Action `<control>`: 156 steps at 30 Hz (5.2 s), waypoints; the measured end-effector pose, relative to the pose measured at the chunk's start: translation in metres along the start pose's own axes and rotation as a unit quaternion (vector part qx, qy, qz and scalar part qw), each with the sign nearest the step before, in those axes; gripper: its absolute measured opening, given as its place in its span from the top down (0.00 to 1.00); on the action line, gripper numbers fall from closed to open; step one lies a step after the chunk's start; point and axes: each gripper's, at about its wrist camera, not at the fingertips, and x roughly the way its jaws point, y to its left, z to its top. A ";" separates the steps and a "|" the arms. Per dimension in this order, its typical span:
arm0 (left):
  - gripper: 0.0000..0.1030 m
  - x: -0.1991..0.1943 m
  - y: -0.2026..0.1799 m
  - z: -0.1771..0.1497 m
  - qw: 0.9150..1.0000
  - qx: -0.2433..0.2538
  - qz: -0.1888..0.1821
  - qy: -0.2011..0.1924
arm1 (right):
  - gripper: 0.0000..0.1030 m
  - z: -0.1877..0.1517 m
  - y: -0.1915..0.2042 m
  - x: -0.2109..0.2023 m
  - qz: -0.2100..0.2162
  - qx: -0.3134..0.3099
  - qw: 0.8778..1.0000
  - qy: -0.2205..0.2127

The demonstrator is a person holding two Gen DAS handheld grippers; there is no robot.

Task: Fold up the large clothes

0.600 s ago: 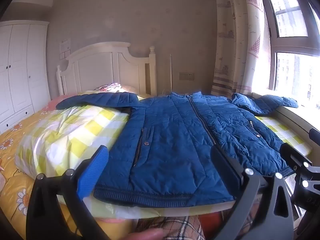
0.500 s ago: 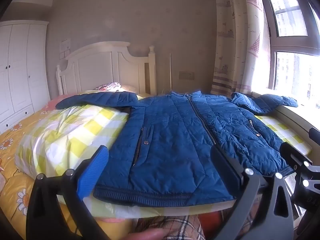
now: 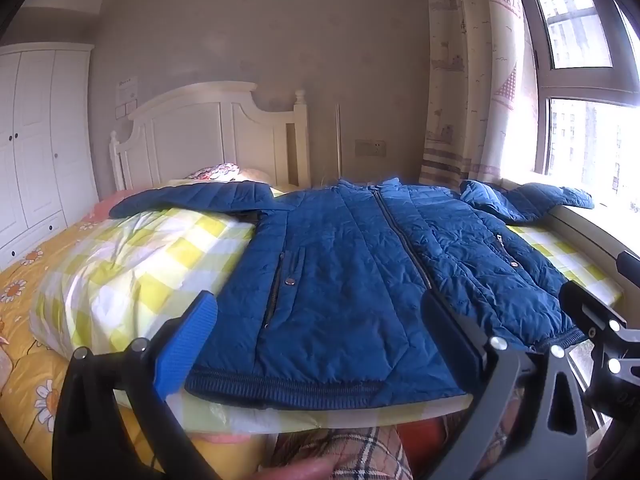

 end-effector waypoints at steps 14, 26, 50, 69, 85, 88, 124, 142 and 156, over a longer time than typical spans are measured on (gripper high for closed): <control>0.02 -0.002 -0.003 -0.007 1.000 0.000 -0.001 0.002 | 0.04 -0.004 -0.001 -0.002 0.005 0.004 1.000 0.002; 0.02 0.000 -0.003 -0.010 1.000 -0.001 -0.003 0.005 | 0.04 -0.006 0.007 -0.005 0.005 0.004 1.000 0.002; 0.02 0.000 -0.002 -0.009 1.000 -0.002 -0.004 0.007 | 0.04 -0.005 0.002 -0.005 0.006 0.007 1.000 0.002; 0.02 -0.002 -0.001 -0.006 1.000 -0.003 -0.004 0.005 | 0.04 -0.004 -0.001 -0.004 0.007 0.007 1.000 0.002; 0.02 0.024 -0.007 0.000 0.998 0.007 -0.041 0.039 | 0.04 -0.006 -0.009 0.016 0.023 0.018 0.999 0.015; 0.02 0.069 -0.007 0.020 0.995 0.002 -0.064 0.076 | 0.04 0.002 -0.030 0.045 0.036 0.033 0.998 0.041; 0.02 0.361 0.026 0.059 0.963 -0.056 -0.031 0.263 | 0.82 0.142 -0.244 0.391 -0.045 0.272 0.960 0.058; 0.02 0.366 0.016 0.058 0.959 -0.025 -0.007 0.283 | 0.25 0.103 -0.010 0.378 0.172 -0.066 0.961 0.204; 0.06 0.327 -0.145 0.105 0.957 0.224 -0.100 0.153 | 0.34 0.023 -0.159 0.307 0.034 0.088 0.965 0.245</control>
